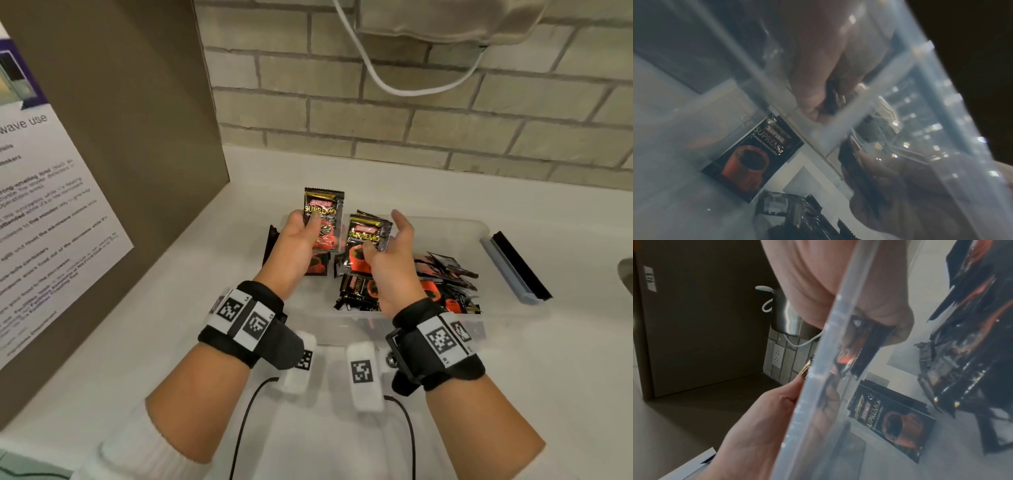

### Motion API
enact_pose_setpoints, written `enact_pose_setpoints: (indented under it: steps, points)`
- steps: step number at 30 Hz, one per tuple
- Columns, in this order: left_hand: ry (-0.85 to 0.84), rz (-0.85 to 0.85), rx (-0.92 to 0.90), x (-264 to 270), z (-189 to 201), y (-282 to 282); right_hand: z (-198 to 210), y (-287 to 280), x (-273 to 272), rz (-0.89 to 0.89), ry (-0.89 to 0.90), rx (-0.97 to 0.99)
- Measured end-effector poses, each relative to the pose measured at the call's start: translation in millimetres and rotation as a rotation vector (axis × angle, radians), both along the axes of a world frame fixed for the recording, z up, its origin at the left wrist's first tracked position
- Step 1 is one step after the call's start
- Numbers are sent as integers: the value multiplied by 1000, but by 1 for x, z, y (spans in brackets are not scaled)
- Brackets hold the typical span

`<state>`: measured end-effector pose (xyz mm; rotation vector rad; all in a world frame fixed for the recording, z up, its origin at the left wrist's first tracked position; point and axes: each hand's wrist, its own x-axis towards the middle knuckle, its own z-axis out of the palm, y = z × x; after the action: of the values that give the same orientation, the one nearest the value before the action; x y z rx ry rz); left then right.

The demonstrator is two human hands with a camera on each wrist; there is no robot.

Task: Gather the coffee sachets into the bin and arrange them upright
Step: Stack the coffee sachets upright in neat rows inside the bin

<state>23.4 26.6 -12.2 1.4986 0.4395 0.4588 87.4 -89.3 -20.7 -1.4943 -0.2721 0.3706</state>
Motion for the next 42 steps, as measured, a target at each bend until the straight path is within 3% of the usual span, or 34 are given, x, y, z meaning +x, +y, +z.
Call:
enact_pose_setpoints:
  steps: [3,6,12,17,20,24,26,33,38,42]
  points:
    - [4,-72,-84,-3,2,-1,-1,2,4,-85,68,-13]
    - [92,-164,52,0,-2,-2,1,8,0,-82,39,-16]
    - [13,-37,178,7,-6,-7,9,29,-15,10,100,123]
    - [7,-34,188,2,1,1,5,34,-15,23,-22,-78]
    - [2,1,182,-8,10,16,-2,32,-11,-13,44,-144]
    - [373,194,459,-15,1,47,-7,34,-9,37,131,-276]
    - [467,99,397,-17,-7,51,-7,38,-6,52,181,-315]
    - [425,-50,321,-25,-12,51,-4,61,-10,274,318,-349]
    - [434,-83,401,-24,-16,55,-8,63,-6,200,380,-276]
    - [435,-96,524,-24,-15,54,-13,70,-9,89,259,-406]
